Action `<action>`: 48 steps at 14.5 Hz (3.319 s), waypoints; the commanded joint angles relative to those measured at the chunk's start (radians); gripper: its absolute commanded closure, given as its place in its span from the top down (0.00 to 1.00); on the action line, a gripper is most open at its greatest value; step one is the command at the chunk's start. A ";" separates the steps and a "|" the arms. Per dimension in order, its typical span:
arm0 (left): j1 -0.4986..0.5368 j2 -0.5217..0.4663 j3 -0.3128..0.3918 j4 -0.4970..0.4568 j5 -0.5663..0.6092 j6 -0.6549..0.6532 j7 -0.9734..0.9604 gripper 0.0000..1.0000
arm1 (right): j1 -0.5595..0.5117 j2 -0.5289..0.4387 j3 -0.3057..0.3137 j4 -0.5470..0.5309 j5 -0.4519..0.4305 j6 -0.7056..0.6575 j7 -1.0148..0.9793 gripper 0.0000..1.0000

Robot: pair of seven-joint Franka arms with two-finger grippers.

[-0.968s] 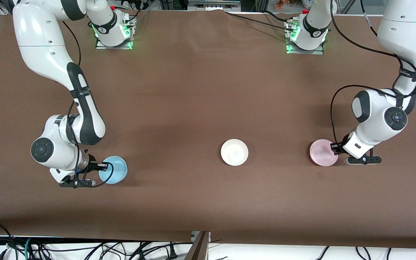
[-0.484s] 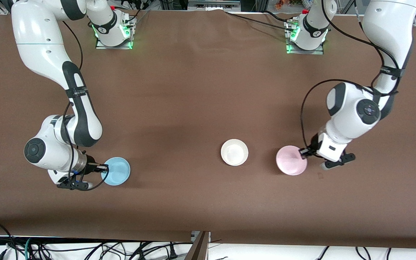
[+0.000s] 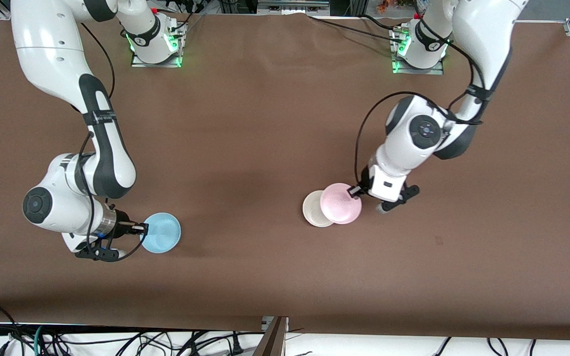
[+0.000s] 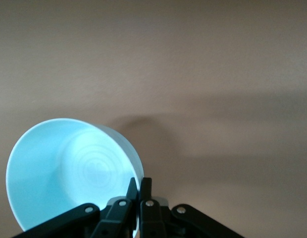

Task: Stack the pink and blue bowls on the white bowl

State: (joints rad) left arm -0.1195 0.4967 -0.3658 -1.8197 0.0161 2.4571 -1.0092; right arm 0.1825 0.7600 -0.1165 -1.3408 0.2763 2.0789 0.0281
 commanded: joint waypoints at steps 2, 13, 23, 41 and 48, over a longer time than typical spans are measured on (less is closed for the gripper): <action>-0.040 0.037 0.015 0.030 -0.001 0.038 -0.084 0.00 | -0.001 -0.024 -0.005 0.121 0.011 -0.196 0.064 0.00; -0.066 0.117 0.013 0.030 0.193 0.126 -0.296 0.00 | 0.002 -0.021 0.001 0.157 0.009 -0.201 0.088 0.00; -0.078 0.131 0.018 0.031 0.191 0.154 -0.305 0.00 | 0.009 -0.018 0.003 0.157 0.012 -0.194 0.119 0.00; -0.075 0.135 0.021 0.092 0.191 0.151 -0.327 0.20 | 0.029 -0.016 0.003 0.157 0.014 -0.187 0.151 0.00; -0.089 0.163 0.025 0.096 0.214 0.151 -0.344 0.20 | 0.123 -0.002 0.004 0.157 0.017 -0.113 0.392 0.00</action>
State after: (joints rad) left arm -0.1864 0.6314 -0.3535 -1.7452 0.1846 2.6089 -1.3163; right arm 0.2597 0.7377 -0.1086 -1.2114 0.2786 1.9337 0.3209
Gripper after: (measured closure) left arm 0.797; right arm 0.969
